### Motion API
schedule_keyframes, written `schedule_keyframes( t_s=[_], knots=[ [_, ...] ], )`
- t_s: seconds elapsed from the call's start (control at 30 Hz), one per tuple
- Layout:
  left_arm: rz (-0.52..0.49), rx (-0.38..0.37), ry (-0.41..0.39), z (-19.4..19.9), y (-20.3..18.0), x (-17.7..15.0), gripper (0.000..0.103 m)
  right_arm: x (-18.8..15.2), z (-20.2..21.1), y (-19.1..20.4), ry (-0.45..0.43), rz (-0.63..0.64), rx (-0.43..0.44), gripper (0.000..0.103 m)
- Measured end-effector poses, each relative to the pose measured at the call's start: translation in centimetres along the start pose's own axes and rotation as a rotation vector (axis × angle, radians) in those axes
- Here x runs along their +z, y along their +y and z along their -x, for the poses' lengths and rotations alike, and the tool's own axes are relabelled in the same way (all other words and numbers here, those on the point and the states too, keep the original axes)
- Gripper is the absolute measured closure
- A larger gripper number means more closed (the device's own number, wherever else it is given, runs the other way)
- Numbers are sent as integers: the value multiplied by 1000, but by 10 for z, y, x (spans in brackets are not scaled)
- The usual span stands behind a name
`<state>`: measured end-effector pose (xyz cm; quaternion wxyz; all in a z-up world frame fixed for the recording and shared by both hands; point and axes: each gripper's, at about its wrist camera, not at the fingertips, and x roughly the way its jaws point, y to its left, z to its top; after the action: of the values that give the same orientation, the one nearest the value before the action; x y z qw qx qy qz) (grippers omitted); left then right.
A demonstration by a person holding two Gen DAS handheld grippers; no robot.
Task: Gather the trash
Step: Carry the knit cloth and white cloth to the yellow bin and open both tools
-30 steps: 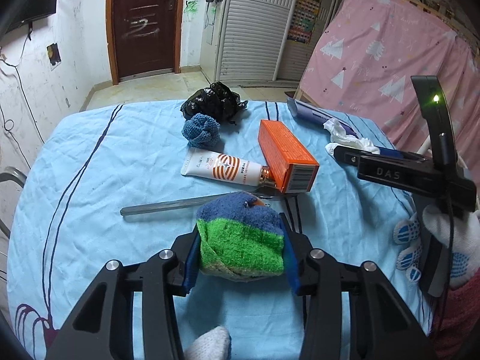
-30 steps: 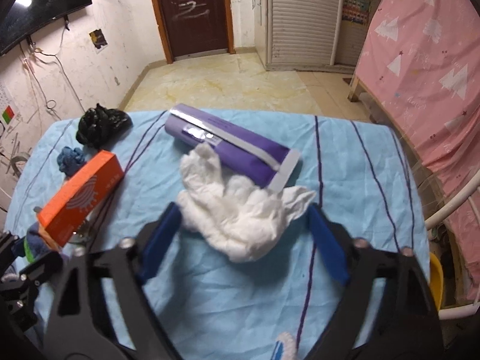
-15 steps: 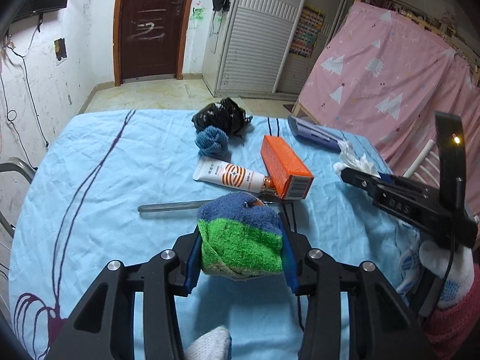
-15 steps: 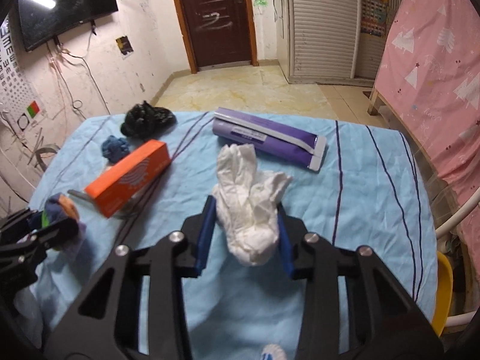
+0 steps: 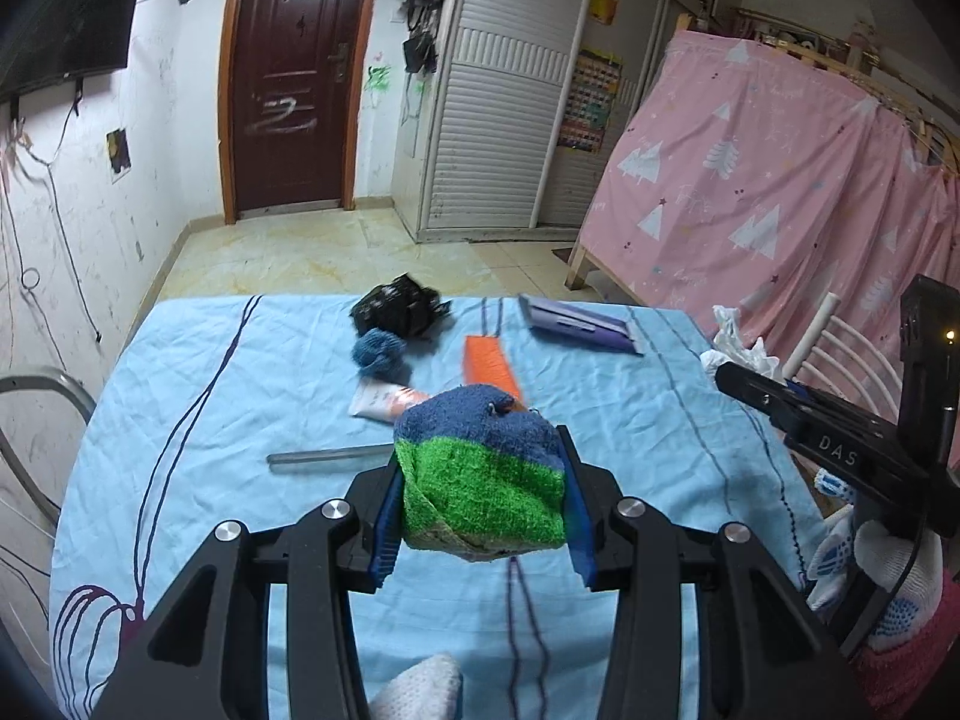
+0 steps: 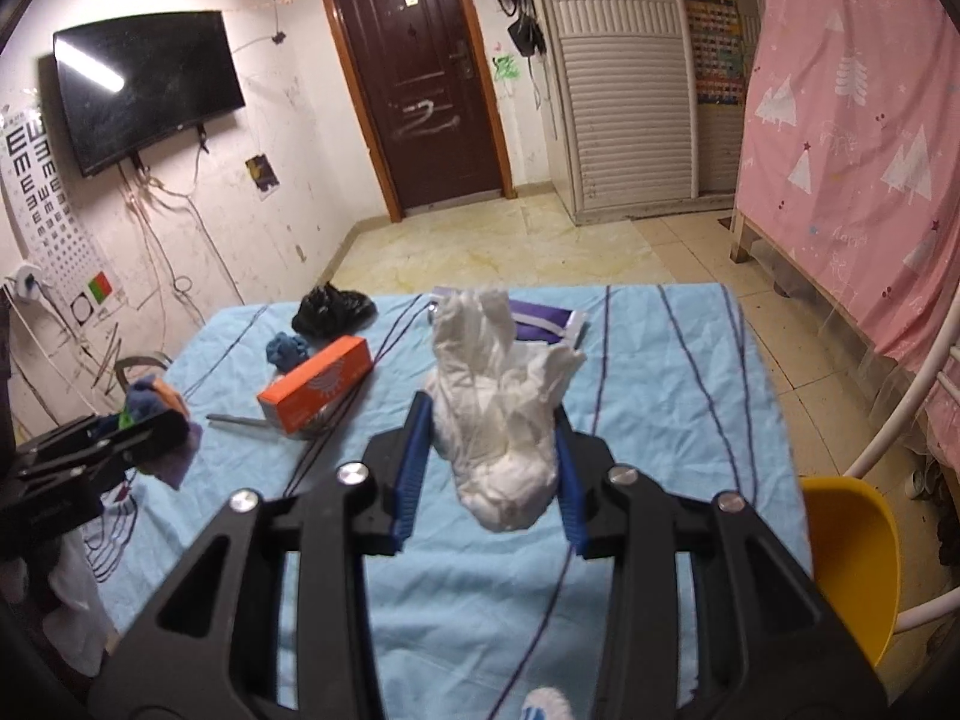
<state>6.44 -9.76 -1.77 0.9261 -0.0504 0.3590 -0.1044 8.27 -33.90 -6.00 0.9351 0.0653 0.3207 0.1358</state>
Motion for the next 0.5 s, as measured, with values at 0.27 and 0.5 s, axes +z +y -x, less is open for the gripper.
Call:
schedule_keyframes(
  t_s=[0.27,0.5],
  knots=[
    [-64,-25,-8,-1,-41,6,68,-2,24,-31,-54,-54,-7,67],
    [-100,-70,-18,-5,-76,11,68,-6,52,-71,-118,-119,-59,67]
  ],
)
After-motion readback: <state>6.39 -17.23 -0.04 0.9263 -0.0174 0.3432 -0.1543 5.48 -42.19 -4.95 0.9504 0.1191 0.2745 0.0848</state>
